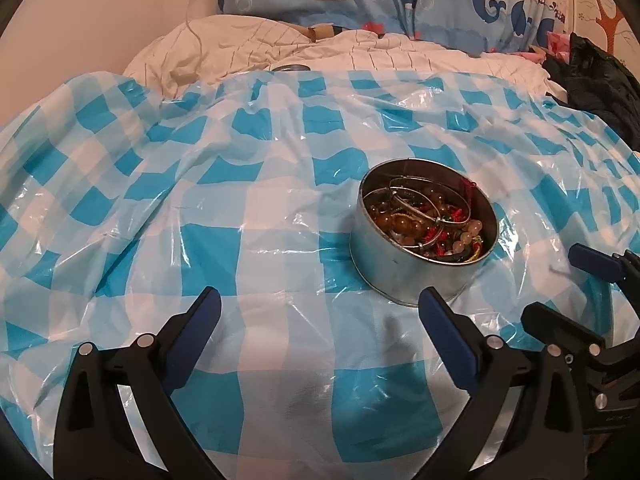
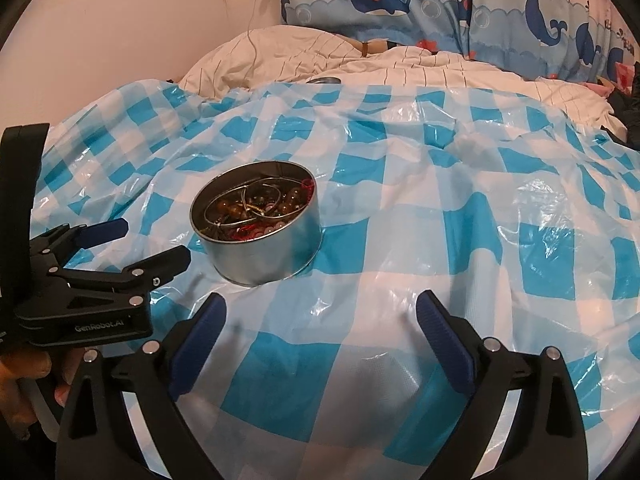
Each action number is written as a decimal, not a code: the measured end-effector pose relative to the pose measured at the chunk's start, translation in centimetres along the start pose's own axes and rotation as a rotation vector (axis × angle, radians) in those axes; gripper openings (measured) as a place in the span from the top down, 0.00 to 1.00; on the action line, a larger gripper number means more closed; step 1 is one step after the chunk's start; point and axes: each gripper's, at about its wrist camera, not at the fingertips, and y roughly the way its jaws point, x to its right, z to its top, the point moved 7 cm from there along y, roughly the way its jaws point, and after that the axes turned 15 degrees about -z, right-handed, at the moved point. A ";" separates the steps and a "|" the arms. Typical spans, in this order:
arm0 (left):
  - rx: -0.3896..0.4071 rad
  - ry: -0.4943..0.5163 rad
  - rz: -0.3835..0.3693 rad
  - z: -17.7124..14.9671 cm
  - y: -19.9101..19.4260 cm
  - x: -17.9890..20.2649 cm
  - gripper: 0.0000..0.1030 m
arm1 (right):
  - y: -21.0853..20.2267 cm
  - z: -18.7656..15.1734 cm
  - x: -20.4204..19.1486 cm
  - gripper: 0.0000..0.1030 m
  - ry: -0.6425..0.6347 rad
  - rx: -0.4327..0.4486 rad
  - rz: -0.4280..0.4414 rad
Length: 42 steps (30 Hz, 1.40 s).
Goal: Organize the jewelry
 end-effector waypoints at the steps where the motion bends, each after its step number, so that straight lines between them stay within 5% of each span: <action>1: 0.000 -0.002 0.001 0.0 0.0 -0.1 0.07 | 0.0 0.0 0.0 0.10 -0.001 0.001 -0.002; 42: -0.032 -0.018 0.022 -0.8 0.8 -0.5 0.07 | 0.9 -0.9 0.0 0.07 -0.015 -0.018 -0.012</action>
